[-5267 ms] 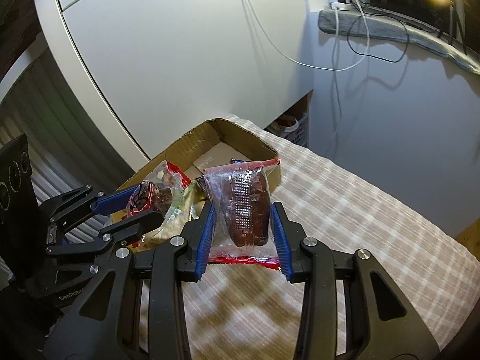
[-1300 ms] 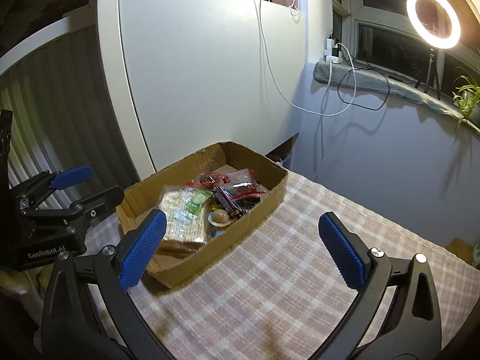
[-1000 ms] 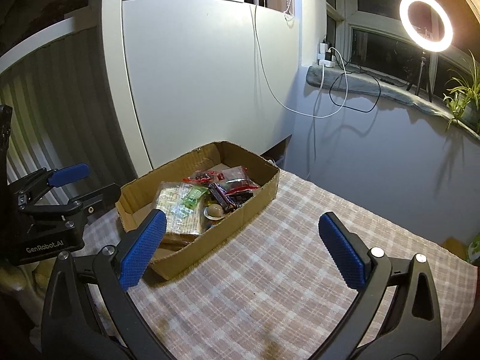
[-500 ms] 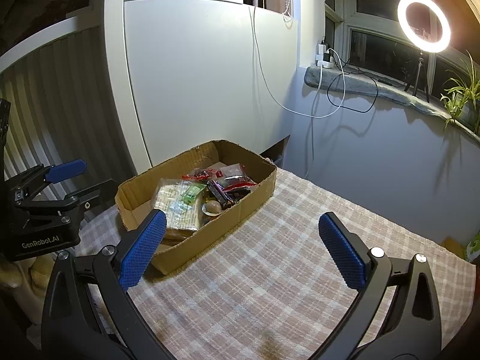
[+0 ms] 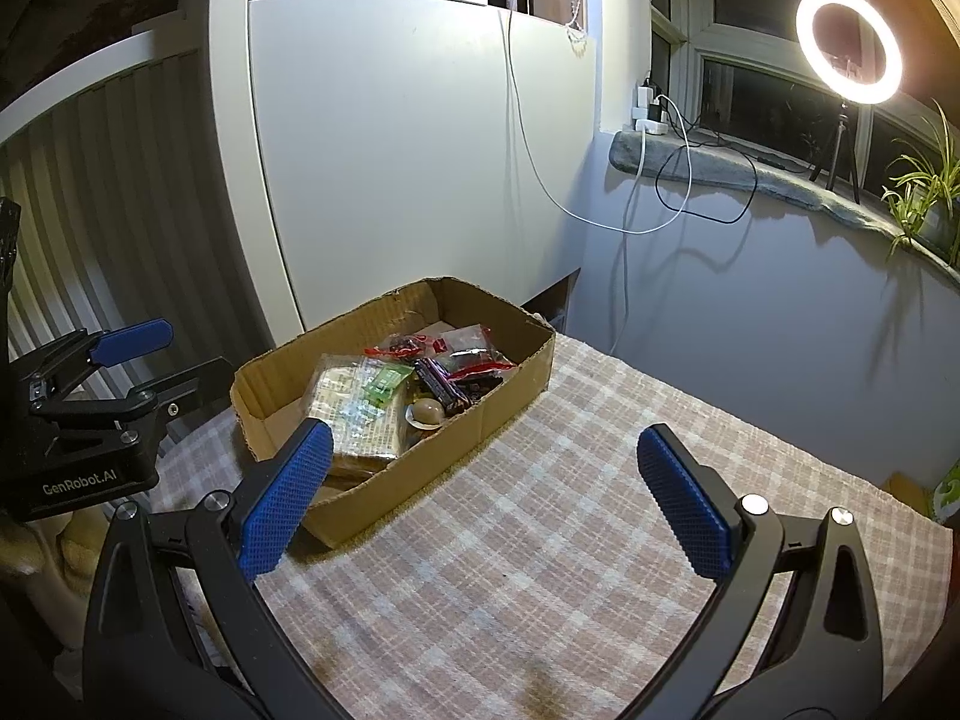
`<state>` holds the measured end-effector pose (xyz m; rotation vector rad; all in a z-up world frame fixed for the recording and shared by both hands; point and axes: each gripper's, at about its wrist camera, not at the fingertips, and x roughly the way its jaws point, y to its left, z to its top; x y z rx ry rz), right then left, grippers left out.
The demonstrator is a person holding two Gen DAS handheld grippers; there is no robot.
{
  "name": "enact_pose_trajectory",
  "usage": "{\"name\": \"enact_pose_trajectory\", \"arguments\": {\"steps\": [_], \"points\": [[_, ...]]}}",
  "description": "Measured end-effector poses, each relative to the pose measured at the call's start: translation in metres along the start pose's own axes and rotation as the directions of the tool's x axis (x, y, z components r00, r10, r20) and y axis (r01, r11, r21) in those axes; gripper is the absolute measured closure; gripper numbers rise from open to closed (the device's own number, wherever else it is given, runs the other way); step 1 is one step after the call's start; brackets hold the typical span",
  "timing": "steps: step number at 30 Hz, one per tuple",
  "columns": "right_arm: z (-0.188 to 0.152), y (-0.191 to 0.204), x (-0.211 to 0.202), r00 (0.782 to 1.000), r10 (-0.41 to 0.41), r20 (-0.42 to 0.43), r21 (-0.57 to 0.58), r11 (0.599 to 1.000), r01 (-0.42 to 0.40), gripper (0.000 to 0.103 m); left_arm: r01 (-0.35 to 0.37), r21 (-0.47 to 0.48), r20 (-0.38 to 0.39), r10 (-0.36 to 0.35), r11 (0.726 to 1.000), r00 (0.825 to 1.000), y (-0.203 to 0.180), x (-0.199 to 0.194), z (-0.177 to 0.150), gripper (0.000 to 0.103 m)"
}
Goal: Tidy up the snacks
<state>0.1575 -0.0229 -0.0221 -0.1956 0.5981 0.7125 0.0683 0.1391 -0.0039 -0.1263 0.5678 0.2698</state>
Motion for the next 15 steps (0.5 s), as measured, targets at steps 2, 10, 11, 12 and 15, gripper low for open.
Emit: {"name": "enact_pose_trajectory", "arguments": {"steps": [2,10,11,12,15], "points": [[0.0,0.0004,0.0,1.0,-0.003,0.0,-0.002,1.0,0.003,0.0,0.0,0.001,0.0,0.0,1.0,1.0,-0.0001,0.0,0.0,0.022],[-0.0015,0.0002,0.0002,1.0,-0.001,-0.002,0.0,1.0,0.001,0.0,0.004,0.006,0.0,-0.004,1.0,1.0,-0.0017,0.0007,-0.0009,0.022],[-0.0028,0.0003,0.0002,1.0,0.0,-0.003,0.0,1.0,0.0,0.0,0.002,0.009,0.002,-0.002,1.0,1.0,-0.0023,0.0006,-0.0012,0.022],[-0.0044,0.0,0.0002,1.0,-0.001,-0.005,0.0,1.0,0.001,0.0,0.001,0.01,0.001,-0.001,1.0,1.0,-0.0032,0.0004,-0.0012,0.022],[-0.008,-0.001,0.0005,1.0,-0.002,-0.01,0.003,1.0,0.002,0.0,-0.001,0.005,-0.008,0.001,1.0,1.0,-0.0039,0.0018,-0.0012,0.023]]}}
